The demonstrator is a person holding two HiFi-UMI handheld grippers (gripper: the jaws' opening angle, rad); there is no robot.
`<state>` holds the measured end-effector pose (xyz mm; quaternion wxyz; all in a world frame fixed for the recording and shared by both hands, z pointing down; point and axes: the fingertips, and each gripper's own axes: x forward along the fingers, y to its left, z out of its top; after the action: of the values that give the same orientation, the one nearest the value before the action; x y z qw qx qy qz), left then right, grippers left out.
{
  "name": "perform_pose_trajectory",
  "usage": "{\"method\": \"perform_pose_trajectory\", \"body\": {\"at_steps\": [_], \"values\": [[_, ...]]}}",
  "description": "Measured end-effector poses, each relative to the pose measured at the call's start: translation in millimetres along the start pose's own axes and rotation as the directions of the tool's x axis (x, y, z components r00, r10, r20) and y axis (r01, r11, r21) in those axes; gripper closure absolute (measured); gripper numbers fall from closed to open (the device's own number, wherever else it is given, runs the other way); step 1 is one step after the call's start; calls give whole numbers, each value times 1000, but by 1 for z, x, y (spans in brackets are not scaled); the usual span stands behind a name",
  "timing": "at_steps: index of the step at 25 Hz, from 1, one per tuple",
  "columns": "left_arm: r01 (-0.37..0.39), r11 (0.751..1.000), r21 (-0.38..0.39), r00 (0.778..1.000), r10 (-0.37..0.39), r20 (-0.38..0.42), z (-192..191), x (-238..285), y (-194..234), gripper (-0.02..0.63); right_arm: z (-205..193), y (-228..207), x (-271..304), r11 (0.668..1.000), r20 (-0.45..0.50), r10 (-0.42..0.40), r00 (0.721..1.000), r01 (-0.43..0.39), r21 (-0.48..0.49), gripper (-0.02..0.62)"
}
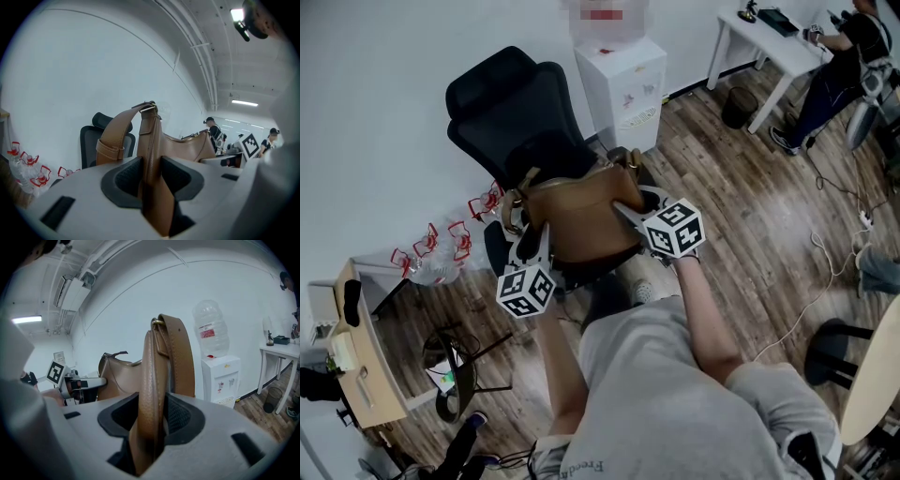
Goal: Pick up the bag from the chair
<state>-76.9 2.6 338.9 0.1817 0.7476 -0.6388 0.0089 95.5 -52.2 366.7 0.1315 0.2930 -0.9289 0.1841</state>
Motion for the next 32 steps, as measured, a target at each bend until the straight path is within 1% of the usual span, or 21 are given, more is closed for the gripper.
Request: {"method": "perform_pose_trajectory", "body": {"at_steps": [5, 11, 18, 32], "values": [[3, 1000, 6, 1000, -3, -2, 1, -4, -2, 485, 1, 0, 0, 1000, 2, 4, 1000, -4, 1, 436], [-14, 1000, 9, 1000, 14, 0, 3, -5, 3, 485, 2, 2, 6, 1000, -4, 24, 1000, -24, 4, 442], [-23, 1000, 8, 1000, 23, 7, 5, -4, 8, 485, 4, 1, 15, 1000, -10, 29, 1000, -29, -3, 445], [-27, 1000, -4, 1000, 27, -6, -1, 3, 8, 486, 0, -6, 17, 1000, -35, 27, 999, -27, 0, 446]]}}
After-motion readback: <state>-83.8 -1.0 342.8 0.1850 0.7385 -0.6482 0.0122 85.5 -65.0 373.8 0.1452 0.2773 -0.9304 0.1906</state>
